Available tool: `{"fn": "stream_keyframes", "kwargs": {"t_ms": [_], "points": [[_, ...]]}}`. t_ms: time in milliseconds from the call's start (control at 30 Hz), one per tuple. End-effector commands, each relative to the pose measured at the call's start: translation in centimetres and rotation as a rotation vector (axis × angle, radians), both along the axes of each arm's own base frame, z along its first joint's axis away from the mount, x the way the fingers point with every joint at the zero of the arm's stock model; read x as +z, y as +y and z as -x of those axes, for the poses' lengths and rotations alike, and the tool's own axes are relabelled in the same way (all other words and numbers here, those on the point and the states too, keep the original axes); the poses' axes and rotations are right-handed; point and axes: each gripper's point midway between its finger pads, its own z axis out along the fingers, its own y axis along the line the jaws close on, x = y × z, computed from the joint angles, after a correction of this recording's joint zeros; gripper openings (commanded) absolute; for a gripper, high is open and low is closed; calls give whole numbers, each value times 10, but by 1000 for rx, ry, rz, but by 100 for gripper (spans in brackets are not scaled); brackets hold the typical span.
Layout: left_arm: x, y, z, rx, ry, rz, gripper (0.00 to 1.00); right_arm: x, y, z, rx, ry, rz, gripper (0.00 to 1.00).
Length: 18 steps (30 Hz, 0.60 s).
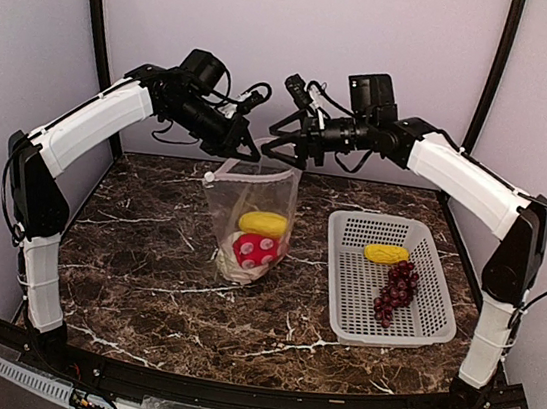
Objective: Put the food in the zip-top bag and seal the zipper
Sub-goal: Place the fake fruit in the zipper food storage bag, then pick up the fake fruit from the bin.
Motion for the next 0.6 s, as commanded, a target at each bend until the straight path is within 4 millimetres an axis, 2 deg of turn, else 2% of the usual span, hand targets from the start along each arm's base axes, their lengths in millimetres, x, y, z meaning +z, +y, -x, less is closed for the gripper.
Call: {"fn": "stream_keyframes", "kwargs": {"t_ms": [0,133,333,433,567], "points": [[3,2,6,-10,-10,-13,1,27,-9,17,7,-44,-25,75],[3,4,5,-9,-13,-19,1,31,-18,23,-3,-67,-8,75],[0,4,5,-8,-13,-29,1,24,-37,24,-49,-92,48,75],[0,4,5,-9,-13,-29,1,21,-52,24,-81,-112,79,75],[-1,5,4,-9,-15,-34,1,6,-81,12,-156,-117,128,75]]}}
